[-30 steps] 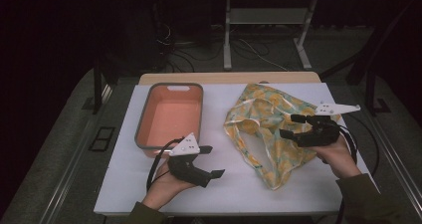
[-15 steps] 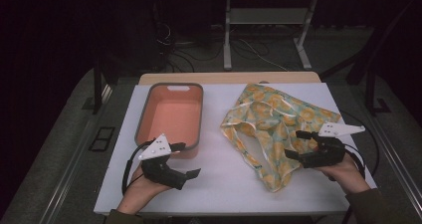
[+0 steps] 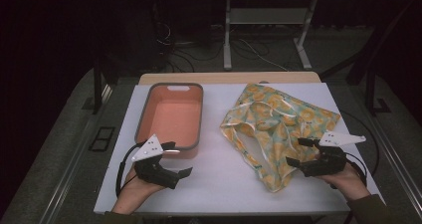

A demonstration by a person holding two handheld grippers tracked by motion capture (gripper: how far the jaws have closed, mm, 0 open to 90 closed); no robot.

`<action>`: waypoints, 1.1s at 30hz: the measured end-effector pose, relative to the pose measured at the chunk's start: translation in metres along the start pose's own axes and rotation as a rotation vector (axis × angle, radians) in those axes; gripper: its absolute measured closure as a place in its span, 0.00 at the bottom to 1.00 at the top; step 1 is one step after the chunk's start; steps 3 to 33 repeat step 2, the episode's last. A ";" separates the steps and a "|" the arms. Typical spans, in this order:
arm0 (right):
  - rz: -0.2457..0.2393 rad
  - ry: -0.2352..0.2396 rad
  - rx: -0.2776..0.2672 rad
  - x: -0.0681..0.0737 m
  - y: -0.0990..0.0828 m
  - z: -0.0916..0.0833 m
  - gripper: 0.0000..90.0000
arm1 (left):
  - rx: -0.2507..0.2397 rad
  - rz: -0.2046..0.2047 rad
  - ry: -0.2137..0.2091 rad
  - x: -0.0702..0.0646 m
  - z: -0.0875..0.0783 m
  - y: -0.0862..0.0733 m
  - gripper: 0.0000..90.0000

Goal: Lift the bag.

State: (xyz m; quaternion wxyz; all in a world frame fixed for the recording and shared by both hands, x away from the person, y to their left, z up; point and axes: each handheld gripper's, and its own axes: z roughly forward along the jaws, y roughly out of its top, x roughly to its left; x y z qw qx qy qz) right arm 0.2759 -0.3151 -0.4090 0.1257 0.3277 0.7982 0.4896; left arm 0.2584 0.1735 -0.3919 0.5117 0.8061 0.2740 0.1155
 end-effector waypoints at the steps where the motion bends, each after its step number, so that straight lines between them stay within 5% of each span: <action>1: 0.001 0.001 -0.002 0.000 0.000 0.000 0.14 | 0.001 0.000 0.001 0.000 0.000 0.000 0.00; 33: 0.001 0.000 -0.003 0.000 0.000 0.000 0.15 | 0.000 -0.002 -0.001 0.000 0.000 0.000 0.00</action>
